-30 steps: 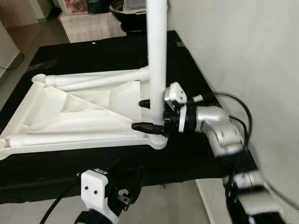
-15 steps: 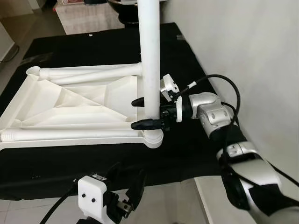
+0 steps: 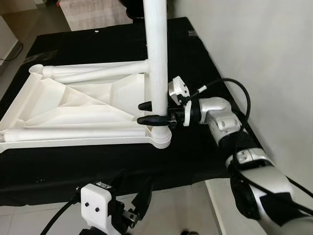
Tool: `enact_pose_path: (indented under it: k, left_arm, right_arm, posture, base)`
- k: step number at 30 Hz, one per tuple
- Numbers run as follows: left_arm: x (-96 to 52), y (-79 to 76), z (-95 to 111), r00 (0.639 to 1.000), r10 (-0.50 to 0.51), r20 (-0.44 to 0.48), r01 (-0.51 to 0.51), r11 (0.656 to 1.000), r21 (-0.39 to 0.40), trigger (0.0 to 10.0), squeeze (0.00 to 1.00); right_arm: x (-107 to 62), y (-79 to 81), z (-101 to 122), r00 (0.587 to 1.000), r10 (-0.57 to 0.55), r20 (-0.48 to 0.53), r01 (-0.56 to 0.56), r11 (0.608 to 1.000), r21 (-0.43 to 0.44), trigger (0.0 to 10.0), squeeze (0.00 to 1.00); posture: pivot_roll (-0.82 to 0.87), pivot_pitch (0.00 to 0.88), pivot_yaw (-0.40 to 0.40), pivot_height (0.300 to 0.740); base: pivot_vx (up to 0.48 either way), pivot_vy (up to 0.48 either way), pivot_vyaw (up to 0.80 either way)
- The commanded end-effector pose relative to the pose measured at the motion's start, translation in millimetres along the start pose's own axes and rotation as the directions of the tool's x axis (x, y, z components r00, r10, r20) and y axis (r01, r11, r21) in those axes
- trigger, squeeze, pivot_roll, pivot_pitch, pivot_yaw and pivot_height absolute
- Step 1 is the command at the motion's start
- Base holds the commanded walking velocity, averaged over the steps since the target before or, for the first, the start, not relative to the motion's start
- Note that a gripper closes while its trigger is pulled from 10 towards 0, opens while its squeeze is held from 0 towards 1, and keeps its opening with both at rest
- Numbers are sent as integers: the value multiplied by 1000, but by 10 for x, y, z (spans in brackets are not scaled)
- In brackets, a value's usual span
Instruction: Building children table
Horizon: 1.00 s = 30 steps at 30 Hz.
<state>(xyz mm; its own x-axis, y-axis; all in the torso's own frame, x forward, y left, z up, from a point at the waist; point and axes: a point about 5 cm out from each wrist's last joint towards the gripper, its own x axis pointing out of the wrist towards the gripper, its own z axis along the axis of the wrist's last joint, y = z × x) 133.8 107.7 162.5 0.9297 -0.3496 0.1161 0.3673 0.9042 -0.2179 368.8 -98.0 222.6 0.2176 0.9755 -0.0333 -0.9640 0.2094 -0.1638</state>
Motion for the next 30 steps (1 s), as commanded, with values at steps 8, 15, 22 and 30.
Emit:
enact_pose_path:
  k: [8, 15, 22, 30]
  left_arm:
    - [41, 101, -77, 999, 9, -31, -9, 1000, 6, 10000, 0]
    - [135, 186, -111, 1000, 14, -23, -14, 1000, 14, 10000, 0]
    - [156, 214, -127, 1000, 24, -17, -24, 1000, 18, 10000, 0]
    - [138, 195, -133, 1000, 21, -17, -21, 1000, 11, 10000, 0]
  right_arm:
    - [-98, 372, -393, 727, -669, -154, 677, 736, -1, 0, 0]
    - [131, 804, -530, 576, -794, -195, 809, 588, -3, 0, 0]
    - [259, 824, -501, 604, -768, -211, 789, 614, 26, 10000, 0]
    - [337, 722, -154, 852, -523, -34, 523, 843, 126, 10000, 1000]
  posture:
    - [78, 173, 30, 740]
    - [79, 125, 37, 740]
    - [76, 117, 40, 740]
    - [76, 131, 39, 740]
  base:
    - [0, 0, 0]
    - [0, 0, 0]
    - [0, 0, 0]
    - [0, 0, 0]
